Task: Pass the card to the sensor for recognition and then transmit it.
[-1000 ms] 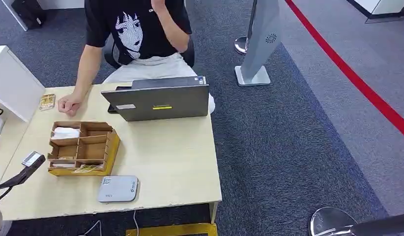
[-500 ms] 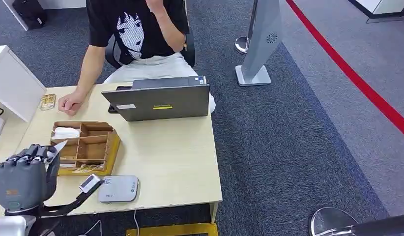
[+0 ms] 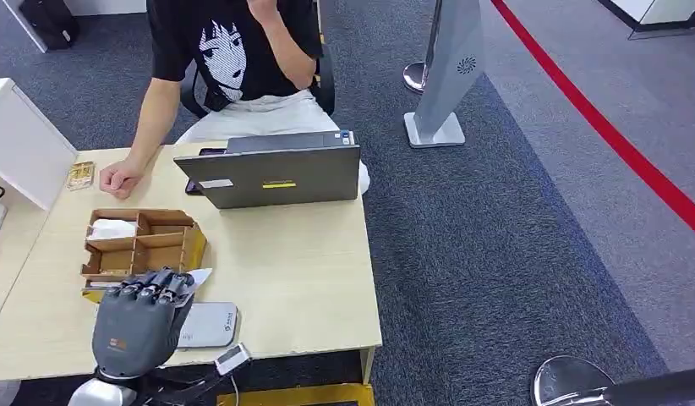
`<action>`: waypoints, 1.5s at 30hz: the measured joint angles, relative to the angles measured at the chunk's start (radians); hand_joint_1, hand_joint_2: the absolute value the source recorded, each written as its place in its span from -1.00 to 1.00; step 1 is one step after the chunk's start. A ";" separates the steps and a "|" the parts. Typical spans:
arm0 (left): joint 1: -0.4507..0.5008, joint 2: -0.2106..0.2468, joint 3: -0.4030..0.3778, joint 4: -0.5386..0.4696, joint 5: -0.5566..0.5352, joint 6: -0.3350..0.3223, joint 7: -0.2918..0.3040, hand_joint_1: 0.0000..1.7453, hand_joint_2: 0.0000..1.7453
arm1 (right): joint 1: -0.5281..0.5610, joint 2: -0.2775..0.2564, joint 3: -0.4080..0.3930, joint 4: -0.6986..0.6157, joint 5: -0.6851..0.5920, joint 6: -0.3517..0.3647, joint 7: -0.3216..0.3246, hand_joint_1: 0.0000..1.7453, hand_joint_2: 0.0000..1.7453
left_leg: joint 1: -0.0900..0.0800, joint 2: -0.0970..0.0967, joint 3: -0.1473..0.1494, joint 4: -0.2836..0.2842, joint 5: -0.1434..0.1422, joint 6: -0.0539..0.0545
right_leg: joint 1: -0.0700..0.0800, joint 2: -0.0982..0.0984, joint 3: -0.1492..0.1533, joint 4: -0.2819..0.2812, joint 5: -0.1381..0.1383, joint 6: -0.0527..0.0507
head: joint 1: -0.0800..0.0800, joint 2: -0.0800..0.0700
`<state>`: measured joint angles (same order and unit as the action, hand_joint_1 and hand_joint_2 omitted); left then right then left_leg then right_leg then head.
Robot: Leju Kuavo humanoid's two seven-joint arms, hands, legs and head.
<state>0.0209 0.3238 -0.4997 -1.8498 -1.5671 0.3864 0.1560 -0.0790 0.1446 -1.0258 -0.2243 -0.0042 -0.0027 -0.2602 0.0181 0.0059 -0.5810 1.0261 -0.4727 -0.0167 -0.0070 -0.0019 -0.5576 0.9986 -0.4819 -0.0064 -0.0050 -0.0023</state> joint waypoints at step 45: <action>0.109 -0.199 0.324 0.365 0.011 0.058 -0.230 1.00 1.00 | -0.001 0.004 -0.021 0.000 0.058 0.001 0.017 -1.00 1.00 | 0.000 0.000 0.000 0.000 0.000 0.000 | 0.000 0.000 0.000 0.000 0.000 0.000 | 0.000 0.000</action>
<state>0.1304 0.1251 -0.1756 -1.4850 -1.5564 0.4444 -0.0739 -0.0803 0.1484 -1.0472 -0.2239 0.0534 -0.0015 -0.2430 0.0184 0.0058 -0.5811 1.0261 -0.4726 -0.0167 -0.0067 -0.0023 -0.5576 0.9988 -0.4819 -0.0064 -0.0053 -0.0023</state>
